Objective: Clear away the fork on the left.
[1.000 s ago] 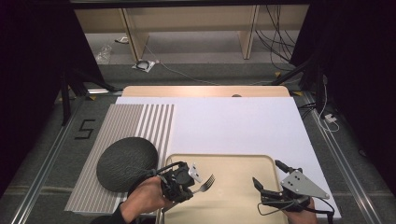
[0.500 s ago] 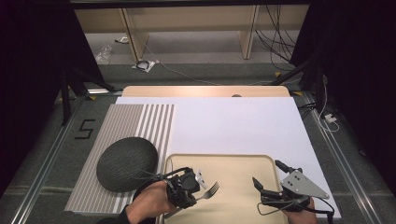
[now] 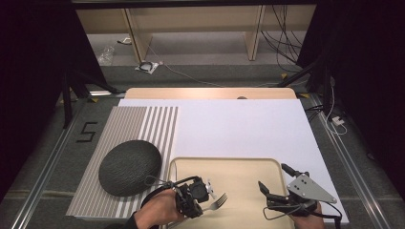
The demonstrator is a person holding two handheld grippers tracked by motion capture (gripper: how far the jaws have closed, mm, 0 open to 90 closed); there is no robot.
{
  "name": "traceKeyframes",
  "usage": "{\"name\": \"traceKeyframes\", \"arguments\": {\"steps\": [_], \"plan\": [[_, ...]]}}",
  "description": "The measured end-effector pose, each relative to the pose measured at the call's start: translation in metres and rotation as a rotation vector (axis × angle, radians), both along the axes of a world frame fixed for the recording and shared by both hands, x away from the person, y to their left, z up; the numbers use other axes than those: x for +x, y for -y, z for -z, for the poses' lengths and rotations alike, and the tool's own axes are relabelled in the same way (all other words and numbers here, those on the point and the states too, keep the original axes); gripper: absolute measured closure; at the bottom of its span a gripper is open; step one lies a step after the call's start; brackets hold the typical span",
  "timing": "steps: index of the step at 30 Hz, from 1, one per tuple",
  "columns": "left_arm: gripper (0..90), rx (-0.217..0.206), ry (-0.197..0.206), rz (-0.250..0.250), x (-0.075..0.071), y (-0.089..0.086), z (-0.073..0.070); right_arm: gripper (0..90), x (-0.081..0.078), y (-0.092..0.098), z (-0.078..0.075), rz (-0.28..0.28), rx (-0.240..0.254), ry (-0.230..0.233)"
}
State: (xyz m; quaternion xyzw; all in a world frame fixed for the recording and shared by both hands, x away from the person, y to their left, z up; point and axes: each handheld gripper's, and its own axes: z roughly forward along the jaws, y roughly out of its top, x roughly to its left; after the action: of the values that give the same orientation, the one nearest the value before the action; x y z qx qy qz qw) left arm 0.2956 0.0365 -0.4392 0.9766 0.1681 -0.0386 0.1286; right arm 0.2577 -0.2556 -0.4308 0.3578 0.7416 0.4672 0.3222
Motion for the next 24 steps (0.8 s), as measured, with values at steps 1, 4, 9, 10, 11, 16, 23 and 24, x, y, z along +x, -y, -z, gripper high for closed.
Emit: {"name": "traceKeyframes", "arguments": {"steps": [1,4,9,10,11,16,23,24], "plan": [[84.3,0.0,-0.005,-0.006,0.0,0.001,0.002,12.8,0.0,0.0,0.0,0.0,0.0,0.0],[84.3,0.008,-0.016,-0.005,0.0,0.002,0.006,12.8,0.0,0.0,0.0,0.0,0.0,0.001],[84.2,0.012,-0.022,-0.009,0.001,0.004,0.01,12.8,0.0,0.0,0.0,0.001,0.0,0.003],[84.1,0.012,-0.024,-0.01,0.002,0.004,0.011,12.8,0.0,0.0,0.0,0.001,-0.001,0.0],[84.1,0.012,-0.025,-0.012,0.002,0.004,0.012,12.8,0.0,0.0,0.0,0.001,0.001,0.001],[82.7,0.016,-0.035,-0.011,0.002,0.005,0.015,12.8,0.0,0.0,0.0,-0.001,-0.002,0.001],[63.9,-0.045,0.0,-0.033,0.003,0.003,0.005,12.8,0.0,0.0,0.0,-0.001,-0.001,0.002],[64.5,-0.057,0.01,-0.03,0.003,0.003,0.004,12.8,0.0,0.0,0.0,-0.002,-0.001,0.002]]}}
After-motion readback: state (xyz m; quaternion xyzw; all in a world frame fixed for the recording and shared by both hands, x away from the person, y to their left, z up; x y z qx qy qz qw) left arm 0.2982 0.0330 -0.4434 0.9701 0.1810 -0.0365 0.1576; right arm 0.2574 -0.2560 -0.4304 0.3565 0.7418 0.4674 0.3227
